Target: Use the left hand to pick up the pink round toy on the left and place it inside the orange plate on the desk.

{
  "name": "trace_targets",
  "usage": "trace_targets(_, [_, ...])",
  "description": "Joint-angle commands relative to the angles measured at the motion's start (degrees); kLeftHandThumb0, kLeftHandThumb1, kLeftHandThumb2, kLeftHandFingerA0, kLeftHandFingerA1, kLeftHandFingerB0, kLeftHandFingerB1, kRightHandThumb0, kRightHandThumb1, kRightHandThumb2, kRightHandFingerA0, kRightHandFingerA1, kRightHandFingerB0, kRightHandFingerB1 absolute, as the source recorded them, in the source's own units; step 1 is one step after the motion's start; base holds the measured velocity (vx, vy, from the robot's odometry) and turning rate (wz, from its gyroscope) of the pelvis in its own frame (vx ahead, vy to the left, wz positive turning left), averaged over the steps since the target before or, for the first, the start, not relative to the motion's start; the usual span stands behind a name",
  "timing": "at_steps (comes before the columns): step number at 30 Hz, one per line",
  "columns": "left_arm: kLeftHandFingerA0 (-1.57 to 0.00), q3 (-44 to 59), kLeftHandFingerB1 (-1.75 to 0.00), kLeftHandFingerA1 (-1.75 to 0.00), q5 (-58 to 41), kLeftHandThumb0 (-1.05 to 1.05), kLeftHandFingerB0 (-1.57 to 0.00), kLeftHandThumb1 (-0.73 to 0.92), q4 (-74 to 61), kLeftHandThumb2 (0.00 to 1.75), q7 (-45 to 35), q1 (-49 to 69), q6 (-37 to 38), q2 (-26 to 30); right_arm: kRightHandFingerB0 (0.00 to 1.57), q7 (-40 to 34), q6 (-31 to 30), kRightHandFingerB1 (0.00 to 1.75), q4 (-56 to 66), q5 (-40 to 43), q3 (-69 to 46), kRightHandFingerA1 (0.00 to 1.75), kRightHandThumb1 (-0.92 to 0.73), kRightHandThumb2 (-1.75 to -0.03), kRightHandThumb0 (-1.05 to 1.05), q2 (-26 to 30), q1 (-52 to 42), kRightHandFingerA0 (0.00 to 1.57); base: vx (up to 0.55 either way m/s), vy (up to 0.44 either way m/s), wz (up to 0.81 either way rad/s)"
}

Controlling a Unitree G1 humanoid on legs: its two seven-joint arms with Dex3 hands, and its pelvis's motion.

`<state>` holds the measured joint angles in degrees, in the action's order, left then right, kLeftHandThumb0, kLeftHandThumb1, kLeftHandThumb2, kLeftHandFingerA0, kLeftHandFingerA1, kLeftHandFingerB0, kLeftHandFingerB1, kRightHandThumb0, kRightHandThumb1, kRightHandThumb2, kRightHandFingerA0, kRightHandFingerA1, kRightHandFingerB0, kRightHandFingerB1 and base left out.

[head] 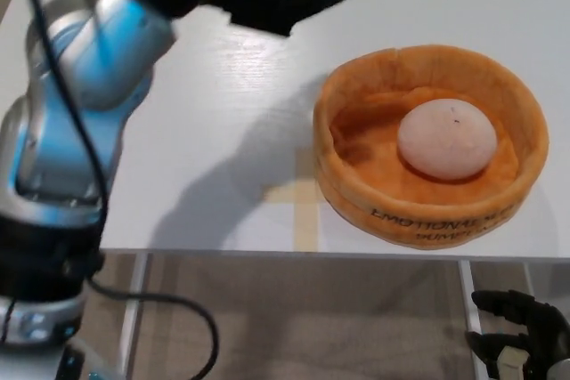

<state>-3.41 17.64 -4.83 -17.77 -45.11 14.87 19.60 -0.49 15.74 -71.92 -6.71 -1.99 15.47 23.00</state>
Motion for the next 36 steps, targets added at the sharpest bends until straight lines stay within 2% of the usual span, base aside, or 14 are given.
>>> trace_targets(1, [-0.32,21.69,-0.42,-0.40,-60.28,-0.24,-0.66,0.70,-30.49,0.61,-20.30,40.56,-10.76,8.20,0.44,0.72,-0.85,0.38,-0.88,-0.49,0.14,0.41,-0.59,-0.58,-0.28,1.46,-1.44,0.48,0.00,0.000,0.00])
trace_targets(5, [-0.32,24.15,-0.42,-0.42,-57.07,-0.24,-0.67,0.70,-29.00,0.61,-23.90,45.84,-7.40,9.29,0.43,0.56,-0.78,0.38,-0.88,-0.19,-0.22,0.41,-0.59,-0.58,-0.28,1.69,-1.37,0.48,0.00,0.000,0.00])
trace_targets(10, [-0.33,28.94,-0.42,-0.43,-61.81,-0.15,-0.57,0.72,-24.41,0.66,-36.51,56.08,-11.82,12.05,0.42,0.88,-0.78,0.38,-0.87,-0.39,-0.10,0.41,-0.61,-0.58,-0.29,2.32,-1.35,0.46,0.00,0.000,0.00])
trace_targets(12, [-0.33,28.80,-0.41,-0.42,-61.54,-0.11,-0.55,0.75,-23.29,0.65,-38.39,57.20,-12.20,12.83,0.43,0.92,-0.74,0.38,-0.88,-0.31,-0.18,0.41,-0.60,-0.58,-0.28,2.39,-1.35,0.46,0.00,0.000,0.00])
trace_targets(13, [-0.40,27.42,-0.42,-0.41,-59.26,-0.12,-0.63,0.74,-21.62,0.61,-39.15,58.60,-11.54,13.15,0.44,0.74,-0.78,0.38,-0.93,-0.37,-0.17,0.41,-0.60,-0.58,-0.29,2.41,-1.24,0.47,0.00,0.000,0.00])
trace_targets(16, [-0.40,26.56,-0.42,-0.41,-57.68,-0.12,-0.63,0.74,-20.61,0.61,-39.34,59.46,-10.91,13.17,0.44,0.65,-0.82,0.38,-0.96,-0.41,-0.14,0.41,-0.60,-0.58,-0.29,2.42,-1.18,0.47,0.00,0.000,0.00])
trace_targets(20, [-0.40,20.64,-0.39,-0.41,-51.20,-0.10,-0.56,0.77,-13.41,0.65,-40.86,61.53,-6.93,12.47,0.44,0.54,-0.72,0.38,-0.91,-0.75,0.23,0.41,-0.60,-0.58,-0.28,2.26,-1.38,0.47,0.00,0.000,0.00])
trace_targets(22, [-0.40,18.66,-0.39,-0.41,-48.89,-0.10,-0.56,0.77,-11.32,0.65,-40.87,61.63,-5.37,12.24,0.44,0.60,-0.67,0.38,-1.00,-0.58,0.07,0.41,-0.60,-0.58,-0.28,2.23,-1.40,0.47,0.00,0.000,0.00])
trace_targets(23, [-0.38,16.10,-0.42,-0.44,-45.73,-0.04,-0.55,0.75,-9.78,0.72,-39.60,62.24,-4.78,11.83,0.44,0.69,-0.82,0.38,-0.96,-0.24,-0.23,0.41,-0.60,-0.58,-0.29,2.19,-1.38,0.48,0.00,0.000,0.00])
trace_targets(27, [-0.39,13.78,-0.42,-0.43,-42.44,-0.02,-0.58,0.75,-7.80,0.70,-37.72,62.80,-4.82,11.49,0.44,0.71,-1.05,0.38,-1.11,-0.22,-0.26,0.41,-0.60,-0.58,-0.29,2.24,-1.01,0.47,0.00,0.000,0.00])
trace_targets(33, [-0.36,9.73,-0.43,-0.41,-33.59,0.00,-0.59,0.73,2.04,0.71,-32.94,60.56,-3.56,9.48,0.45,1.16,-0.42,0.39,-0.87,-0.18,-0.28,0.41,-0.60,-0.58,-0.29,2.52,-1.08,0.47,0.00,0.000,0.00])
trace_targets(36, [-0.32,8.21,-0.39,-0.39,-28.44,-0.06,-0.54,0.72,16.78,0.66,-27.28,55.87,-1.45,5.99,0.46,0.84,-0.65,0.38,-0.95,-0.79,0.29,0.41,-0.61,-0.58,-0.30,2.71,-1.17,0.47,0.00,0.000,0.00])
